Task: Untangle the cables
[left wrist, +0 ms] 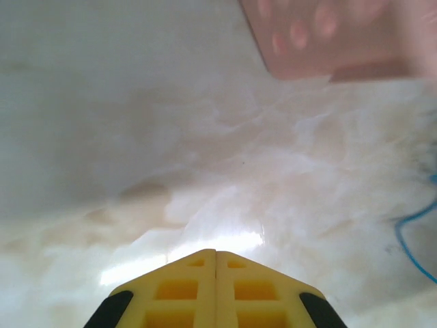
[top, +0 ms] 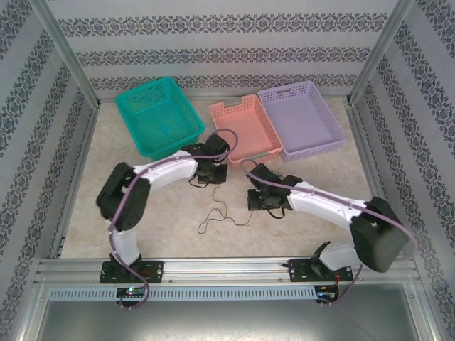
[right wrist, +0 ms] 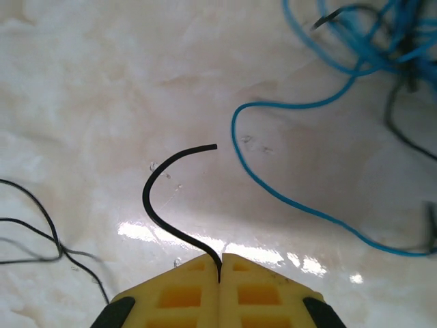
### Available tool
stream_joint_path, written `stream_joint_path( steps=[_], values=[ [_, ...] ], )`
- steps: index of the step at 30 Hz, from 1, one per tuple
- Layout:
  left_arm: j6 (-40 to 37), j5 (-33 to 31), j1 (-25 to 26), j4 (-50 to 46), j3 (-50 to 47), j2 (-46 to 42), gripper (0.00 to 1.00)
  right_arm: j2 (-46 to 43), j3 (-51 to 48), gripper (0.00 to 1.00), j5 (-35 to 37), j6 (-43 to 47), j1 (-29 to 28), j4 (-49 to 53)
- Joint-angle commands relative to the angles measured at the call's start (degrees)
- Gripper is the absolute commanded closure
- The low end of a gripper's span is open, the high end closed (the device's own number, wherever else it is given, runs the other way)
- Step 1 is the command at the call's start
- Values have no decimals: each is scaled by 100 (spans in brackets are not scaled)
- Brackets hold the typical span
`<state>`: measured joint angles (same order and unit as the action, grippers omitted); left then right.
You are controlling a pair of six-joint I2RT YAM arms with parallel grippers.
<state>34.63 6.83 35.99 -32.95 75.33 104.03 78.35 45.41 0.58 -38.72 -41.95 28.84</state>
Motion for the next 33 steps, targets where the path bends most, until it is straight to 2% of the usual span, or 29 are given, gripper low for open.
stream_joint_path(
  steps=[1, 5, 10, 15, 18, 21, 27, 29, 33],
  values=[
    [202, -867, -443, -1059, 157, -1045, 100, -816, -28, 100, 551, -244, 220, 595],
    [172, -1202, -1609, -1757, 418, -1618, 100, -1814, -31, 100, 1167, -395, 983, 1217],
    [178, -1938, -3071, -2093, 1010, -1716, 100, -2518, 76, 100, 1472, -268, 2924, 1826],
    [537, -2606, -3880, -2321, 1418, -1569, 100, -2555, 377, 100, 1585, -158, 4544, 2032],
    [605, -2467, -4131, -2344, 1749, -1348, 100, -2437, 668, 100, 1369, 78, 4906, 1855],
    [648, -2043, -4142, -1951, 1932, -1217, 100, -2346, 964, 100, 1067, 424, 4696, 1592],
    [772, -514, -4061, -842, 2026, -898, 100, -1903, 1507, 100, 781, 794, 2633, 940],
    [839, -323, -4043, -714, 2139, -772, 100, -1603, 1753, 100, 888, 640, 1933, 870],
    [796, -259, -4047, -633, 2733, -394, 100, -1041, 2068, 100, 576, 80, 1124, 107]
  ],
)
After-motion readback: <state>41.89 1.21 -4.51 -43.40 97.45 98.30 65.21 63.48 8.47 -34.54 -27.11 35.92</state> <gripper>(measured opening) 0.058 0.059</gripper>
